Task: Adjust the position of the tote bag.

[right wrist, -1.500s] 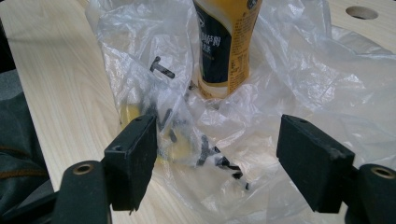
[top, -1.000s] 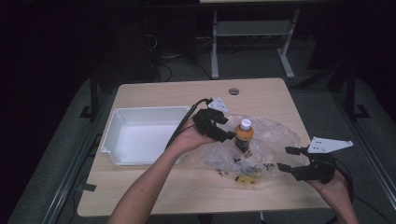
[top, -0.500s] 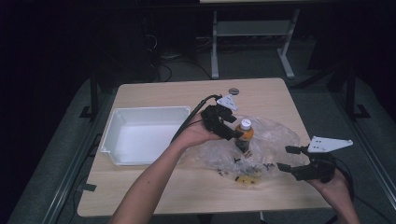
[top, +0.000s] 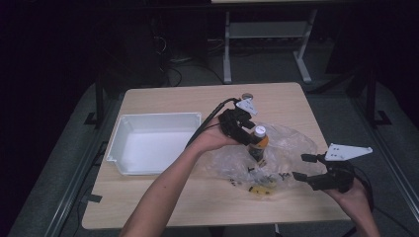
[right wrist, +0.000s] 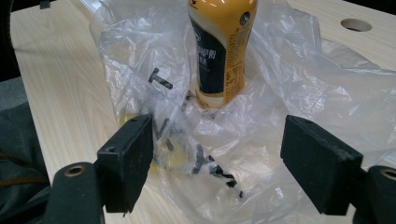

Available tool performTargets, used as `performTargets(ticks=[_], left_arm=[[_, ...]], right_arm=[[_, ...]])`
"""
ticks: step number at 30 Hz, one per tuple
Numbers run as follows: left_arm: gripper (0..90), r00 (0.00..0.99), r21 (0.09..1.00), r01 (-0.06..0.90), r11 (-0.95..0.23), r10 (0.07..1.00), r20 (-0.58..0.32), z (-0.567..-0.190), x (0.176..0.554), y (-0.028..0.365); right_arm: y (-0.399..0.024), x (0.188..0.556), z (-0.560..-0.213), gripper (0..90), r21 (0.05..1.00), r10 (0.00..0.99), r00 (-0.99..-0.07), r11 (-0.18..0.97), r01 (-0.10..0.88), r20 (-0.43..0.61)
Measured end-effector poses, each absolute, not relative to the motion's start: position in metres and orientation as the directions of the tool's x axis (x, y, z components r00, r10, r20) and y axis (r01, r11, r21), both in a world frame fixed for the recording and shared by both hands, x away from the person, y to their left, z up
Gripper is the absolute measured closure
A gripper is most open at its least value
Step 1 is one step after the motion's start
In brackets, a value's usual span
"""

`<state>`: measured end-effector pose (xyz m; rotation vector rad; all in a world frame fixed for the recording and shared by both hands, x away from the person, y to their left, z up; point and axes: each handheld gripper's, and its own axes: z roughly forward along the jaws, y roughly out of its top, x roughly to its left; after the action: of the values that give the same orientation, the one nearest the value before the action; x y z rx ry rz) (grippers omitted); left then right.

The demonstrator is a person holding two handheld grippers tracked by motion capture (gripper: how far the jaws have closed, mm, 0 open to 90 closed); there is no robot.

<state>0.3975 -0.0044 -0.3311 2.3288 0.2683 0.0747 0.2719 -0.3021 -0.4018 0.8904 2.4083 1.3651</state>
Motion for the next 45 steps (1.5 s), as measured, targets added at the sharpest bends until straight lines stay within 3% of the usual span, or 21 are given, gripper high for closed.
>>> performTargets(ticks=[29, 45], left_arm=[[55.6, 0.983, 0.69, 0.15, -0.708, 0.182, -0.026, -0.332, 0.408, -0.018], [58.6, 0.985, 0.677, 0.131, -0.724, 0.17, -0.009, -0.329, 0.406, -0.02]], right_arm=[[-0.303, 0.272, -0.402, 24.9, 0.841, 0.606, -0.791, 0.382, 0.382, 0.085], [-0.301, 0.272, -0.402, 24.9, 0.838, 0.603, -0.793, 0.386, 0.386, 0.087]])
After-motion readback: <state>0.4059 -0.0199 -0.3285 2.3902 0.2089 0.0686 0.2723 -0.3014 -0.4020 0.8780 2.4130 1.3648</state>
